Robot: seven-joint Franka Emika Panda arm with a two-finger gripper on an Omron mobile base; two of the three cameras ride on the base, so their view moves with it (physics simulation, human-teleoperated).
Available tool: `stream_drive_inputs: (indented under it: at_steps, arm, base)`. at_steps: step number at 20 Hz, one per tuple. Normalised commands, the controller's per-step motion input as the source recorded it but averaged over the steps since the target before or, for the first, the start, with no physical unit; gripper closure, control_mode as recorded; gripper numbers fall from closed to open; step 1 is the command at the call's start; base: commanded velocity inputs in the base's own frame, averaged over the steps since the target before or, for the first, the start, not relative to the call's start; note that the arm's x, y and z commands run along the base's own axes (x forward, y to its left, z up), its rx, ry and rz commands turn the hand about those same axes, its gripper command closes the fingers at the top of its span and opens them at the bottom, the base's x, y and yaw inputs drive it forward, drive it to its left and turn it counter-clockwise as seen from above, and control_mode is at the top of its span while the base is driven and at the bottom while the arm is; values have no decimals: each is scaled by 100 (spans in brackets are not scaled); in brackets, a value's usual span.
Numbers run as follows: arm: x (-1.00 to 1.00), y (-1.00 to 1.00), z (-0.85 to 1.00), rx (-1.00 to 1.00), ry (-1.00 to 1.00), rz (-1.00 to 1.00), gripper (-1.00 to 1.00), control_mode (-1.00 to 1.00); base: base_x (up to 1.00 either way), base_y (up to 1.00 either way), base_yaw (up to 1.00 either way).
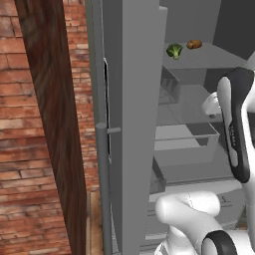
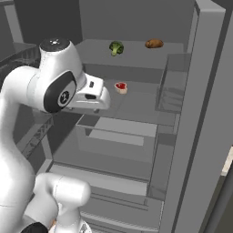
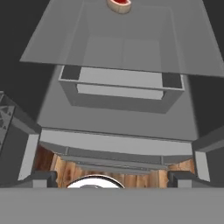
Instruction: Transport the chicken drumstick and broccoli to the fridge. Place the chicken drumstick on the rack containing meat and place the broccoli on the rack containing the vegetable, ensuring meats and vegetables are on different racks.
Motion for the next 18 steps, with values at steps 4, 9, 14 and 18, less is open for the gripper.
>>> stream_drive_inputs:
  at_steps: [4, 9, 14, 18]
  arm:
    - [-99, 0, -33, -8, 0, 0, -100, -100]
    - [-84, 6, -1, -3, 2, -4, -100, -100]
    - [-66, 0, 0, 0, 0, -1, -100, -100]
    - [-51, 2, 9, 3, -6, 0, -100, -100]
  base:
    - [0, 0, 0]
    - [0, 0, 0]
    - [0, 0, 0]
    - [0, 0, 0]
